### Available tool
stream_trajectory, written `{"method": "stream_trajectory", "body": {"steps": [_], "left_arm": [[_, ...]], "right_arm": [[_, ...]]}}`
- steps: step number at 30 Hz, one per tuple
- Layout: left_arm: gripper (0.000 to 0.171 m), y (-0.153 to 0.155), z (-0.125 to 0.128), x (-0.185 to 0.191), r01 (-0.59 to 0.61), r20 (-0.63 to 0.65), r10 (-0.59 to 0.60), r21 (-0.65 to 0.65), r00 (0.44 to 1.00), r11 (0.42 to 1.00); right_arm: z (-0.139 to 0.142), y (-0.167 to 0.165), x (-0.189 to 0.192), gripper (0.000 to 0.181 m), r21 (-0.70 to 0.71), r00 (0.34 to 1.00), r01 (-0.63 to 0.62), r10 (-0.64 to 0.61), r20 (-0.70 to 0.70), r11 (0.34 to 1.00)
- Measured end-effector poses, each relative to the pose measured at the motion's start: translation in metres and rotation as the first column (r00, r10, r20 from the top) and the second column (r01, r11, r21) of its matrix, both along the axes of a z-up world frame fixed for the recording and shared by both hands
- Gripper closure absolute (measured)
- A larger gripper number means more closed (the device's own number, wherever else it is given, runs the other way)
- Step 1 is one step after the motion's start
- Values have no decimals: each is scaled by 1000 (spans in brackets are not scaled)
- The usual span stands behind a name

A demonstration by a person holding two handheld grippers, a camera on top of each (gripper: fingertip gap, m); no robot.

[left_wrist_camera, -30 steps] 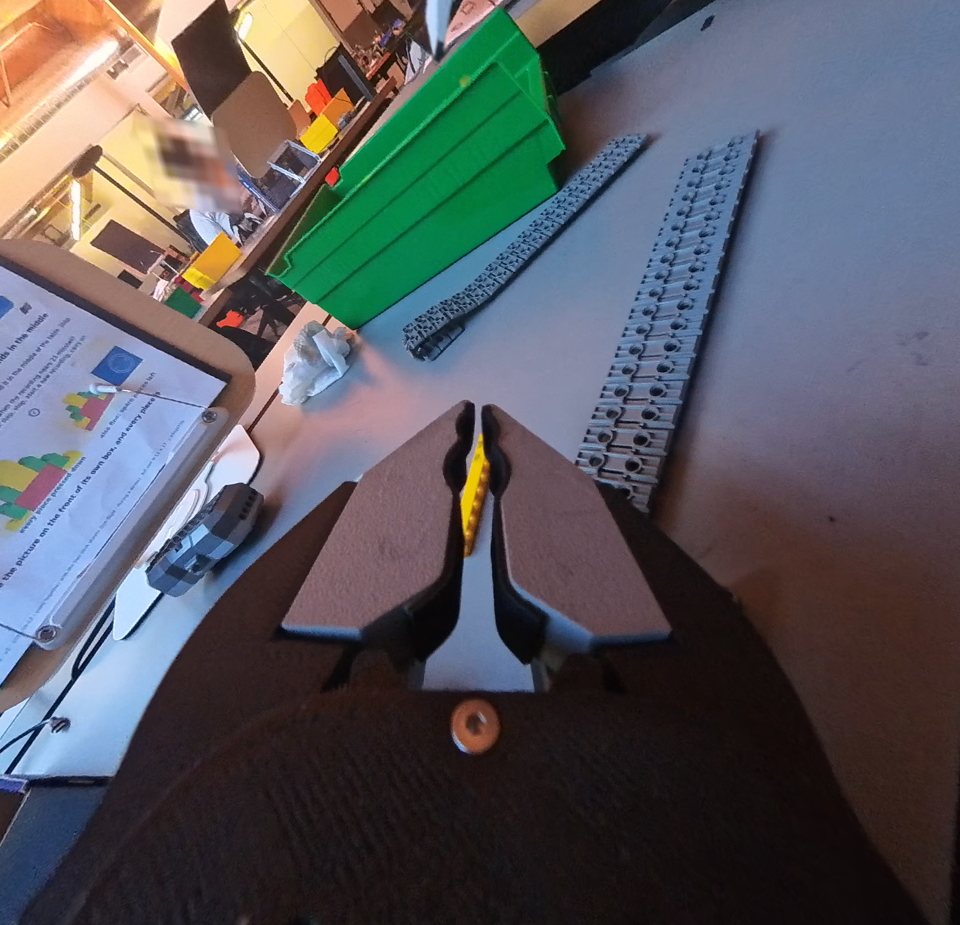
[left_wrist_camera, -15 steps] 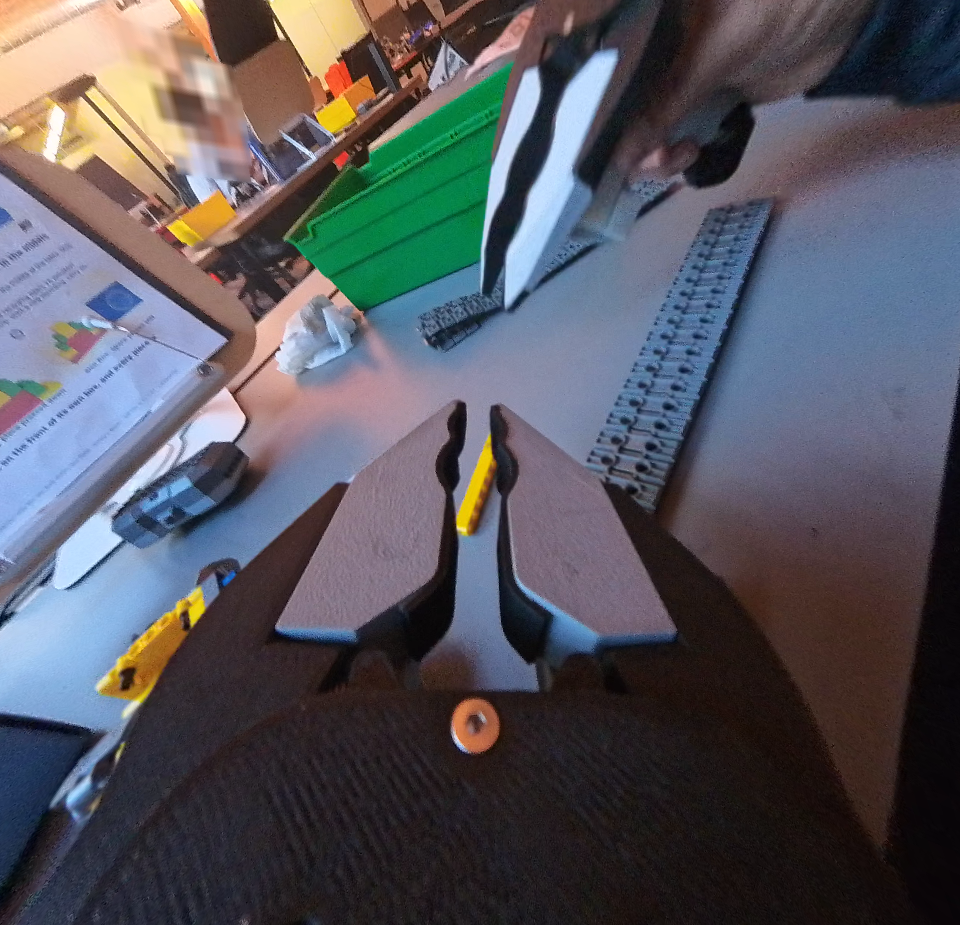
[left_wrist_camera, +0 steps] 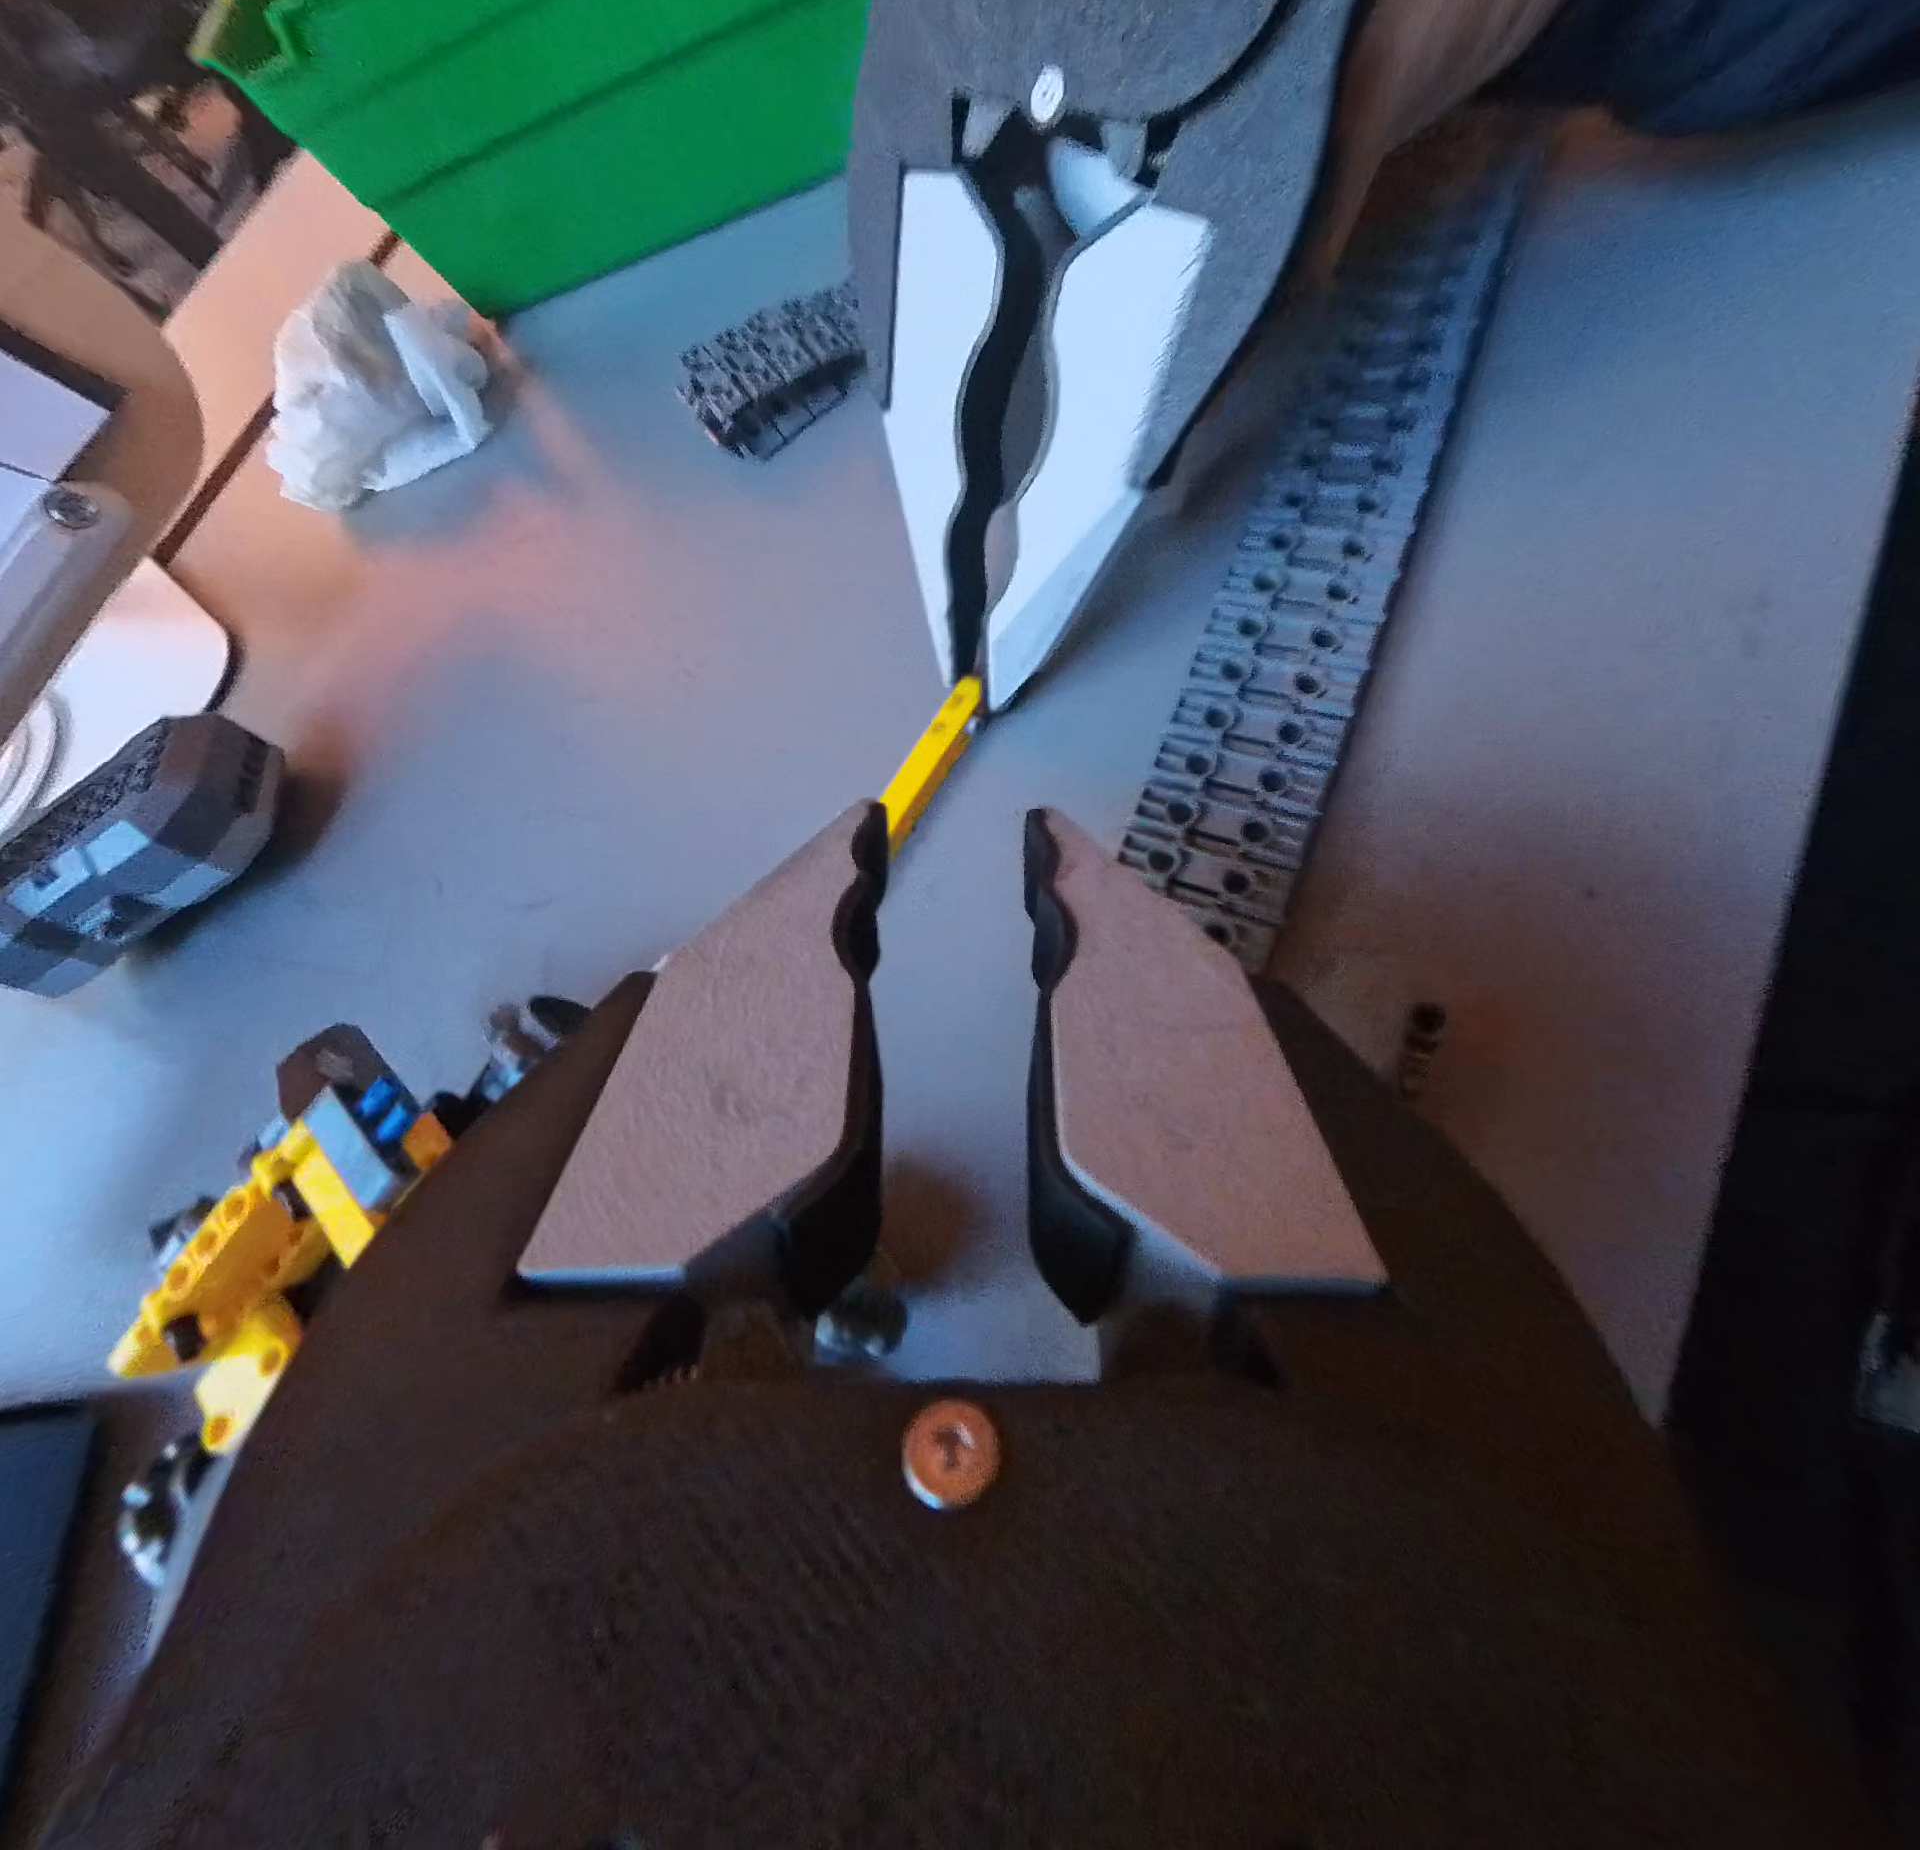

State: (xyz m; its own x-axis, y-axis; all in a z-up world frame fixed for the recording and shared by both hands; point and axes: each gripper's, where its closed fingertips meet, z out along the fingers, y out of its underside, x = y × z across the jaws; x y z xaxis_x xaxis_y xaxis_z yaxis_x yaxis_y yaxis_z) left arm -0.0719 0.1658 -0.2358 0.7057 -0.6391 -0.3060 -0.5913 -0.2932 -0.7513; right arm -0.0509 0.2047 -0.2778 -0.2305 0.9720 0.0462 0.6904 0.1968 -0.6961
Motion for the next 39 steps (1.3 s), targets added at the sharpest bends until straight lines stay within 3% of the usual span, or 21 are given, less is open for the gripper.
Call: {"method": "stream_trajectory", "body": {"steps": [4,7,10,15,18,21,24,26,28,32,37,39], "left_arm": [[141,13,-10,11,96,-150,-99,-33,984,995],[137,13,-8,22,231,-322,-205,44,924,972],[141,14,1,26,315,-452,-222,141,864,939],[164,4,22,41,414,-484,-251,264,838,871],[165,-4,20,46,371,-344,-294,182,892,911],[166,-15,22,54,326,-5,-326,4,945,945],[166,-28,33,64,378,350,-300,-183,888,907],[166,-33,40,66,425,489,-263,-257,832,868],[165,-40,41,67,477,567,-235,-327,789,816],[165,-60,41,76,588,652,-238,-390,720,709],[166,-66,39,76,614,676,-218,-424,704,666],[165,-64,39,74,608,684,-202,-425,701,670]], "right_arm": [[5,-10,12,177,-4,1000,7,-7,-18,1000],[25,-19,20,177,-171,996,57,-67,-54,984],[48,-27,27,178,-348,988,75,-117,-101,934],[69,-47,34,178,-561,979,23,-132,-155,828],[75,-50,37,178,-625,967,5,-162,-195,781],[82,-54,41,175,-496,942,-26,-145,-303,868],[90,-55,47,161,-211,916,-3,-82,-392,978],[97,-66,50,158,15,905,-23,27,-424,1000],[103,-80,52,159,170,899,-60,127,-418,984],[101,-82,52,161,366,922,-66,197,-333,928],[96,-92,52,174,542,932,-110,276,-236,833],[95,-90,51,174,529,941,-83,241,-236,844]]}}
